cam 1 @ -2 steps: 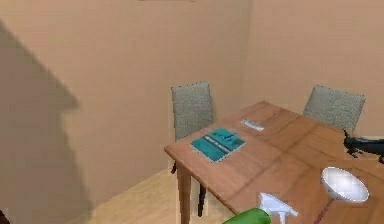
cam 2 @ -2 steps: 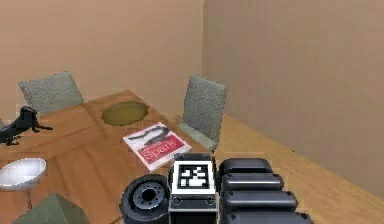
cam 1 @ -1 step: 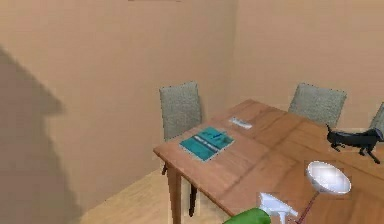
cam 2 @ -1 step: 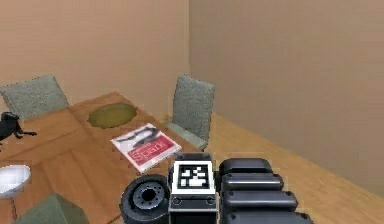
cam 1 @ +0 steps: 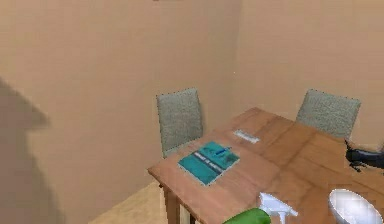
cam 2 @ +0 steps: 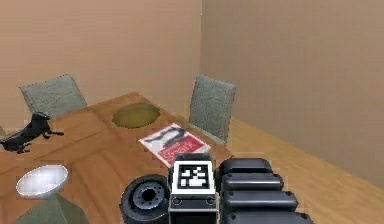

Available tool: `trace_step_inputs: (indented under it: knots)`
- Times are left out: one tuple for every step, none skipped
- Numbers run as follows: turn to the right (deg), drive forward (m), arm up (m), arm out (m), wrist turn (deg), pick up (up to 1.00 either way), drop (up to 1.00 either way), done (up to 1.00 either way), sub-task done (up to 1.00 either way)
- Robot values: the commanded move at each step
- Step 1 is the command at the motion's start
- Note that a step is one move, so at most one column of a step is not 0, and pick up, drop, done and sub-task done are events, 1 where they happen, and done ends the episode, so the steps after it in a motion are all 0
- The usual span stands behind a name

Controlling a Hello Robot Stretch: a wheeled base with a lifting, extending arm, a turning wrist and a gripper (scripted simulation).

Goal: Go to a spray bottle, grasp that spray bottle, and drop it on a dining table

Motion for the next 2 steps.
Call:
trace_step_inputs:
  knots:
    - [45.0, 0.00, 0.00, 0.00, 0.0, 0.00, 0.00, 0.00, 0.00]
    - [45.0, 0.00, 0.00, 0.00, 0.0, 0.00, 0.00, 0.00, 0.00]
